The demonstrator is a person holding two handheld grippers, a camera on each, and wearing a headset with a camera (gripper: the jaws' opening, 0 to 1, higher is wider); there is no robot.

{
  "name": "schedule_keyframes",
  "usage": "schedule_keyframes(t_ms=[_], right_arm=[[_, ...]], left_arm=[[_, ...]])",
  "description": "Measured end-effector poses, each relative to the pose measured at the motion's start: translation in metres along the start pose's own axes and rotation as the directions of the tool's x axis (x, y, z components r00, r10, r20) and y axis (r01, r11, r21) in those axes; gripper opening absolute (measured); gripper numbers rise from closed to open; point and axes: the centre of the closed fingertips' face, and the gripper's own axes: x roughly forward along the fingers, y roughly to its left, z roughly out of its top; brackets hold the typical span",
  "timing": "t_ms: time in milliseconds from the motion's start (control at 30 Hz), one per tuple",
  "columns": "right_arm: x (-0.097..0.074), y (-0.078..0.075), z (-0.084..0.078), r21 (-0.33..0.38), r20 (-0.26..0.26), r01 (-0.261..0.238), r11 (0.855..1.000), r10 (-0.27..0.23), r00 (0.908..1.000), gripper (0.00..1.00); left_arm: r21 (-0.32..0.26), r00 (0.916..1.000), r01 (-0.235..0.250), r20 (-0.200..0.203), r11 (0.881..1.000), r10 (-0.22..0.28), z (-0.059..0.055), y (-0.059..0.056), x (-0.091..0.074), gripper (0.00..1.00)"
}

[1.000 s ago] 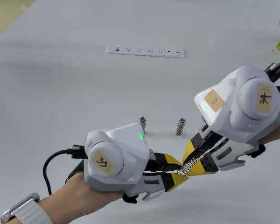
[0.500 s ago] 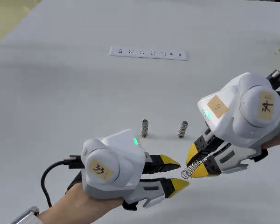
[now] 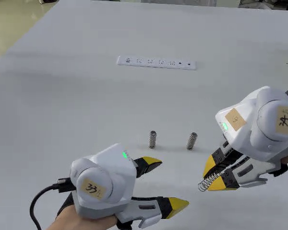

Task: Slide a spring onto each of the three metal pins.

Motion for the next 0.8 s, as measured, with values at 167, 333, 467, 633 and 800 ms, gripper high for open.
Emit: schedule_keyframes(t_ms=[167, 333, 467, 633, 800], right_arm=[[-0.005, -0.001, -0.010, 0.021, -0.014, 0.008, 1.000, -0.008, 0.9999, 0.08], [-0.008, -0.001, -0.017, 0.035, -0.028, 0.017, 0.999, -0.016, 0.9995, 0.08], [-0.011, -0.002, -0.024, 0.045, -0.039, 0.021, 0.999, -0.020, 0.9990, 0.08], [-0.020, -0.007, -0.034, 0.060, -0.059, 0.041, 0.997, -0.037, 0.9976, 0.08], [-0.037, -0.017, -0.046, 0.074, -0.089, 0.070, 0.995, -0.063, 0.9940, 0.08]], left_arm=[[-0.007, 0.9974, -0.071, -0.018, 0.997, 0.071, -0.005, 0.013, -0.003, 0.74], [-0.041, 0.9915, -0.130, -0.001, 0.991, 0.130, -0.004, 0.024, -0.005, 0.91], [-0.068, 0.9871, -0.159, 0.010, 0.985, 0.160, -0.004, 0.030, -0.007, 0.99], [-0.090, 0.9844, -0.174, 0.008, 0.981, 0.176, -0.008, 0.032, -0.009, 0.99], [-0.092, 0.9828, -0.184, -0.006, 0.979, 0.185, -0.014, 0.033, -0.011, 0.99]])
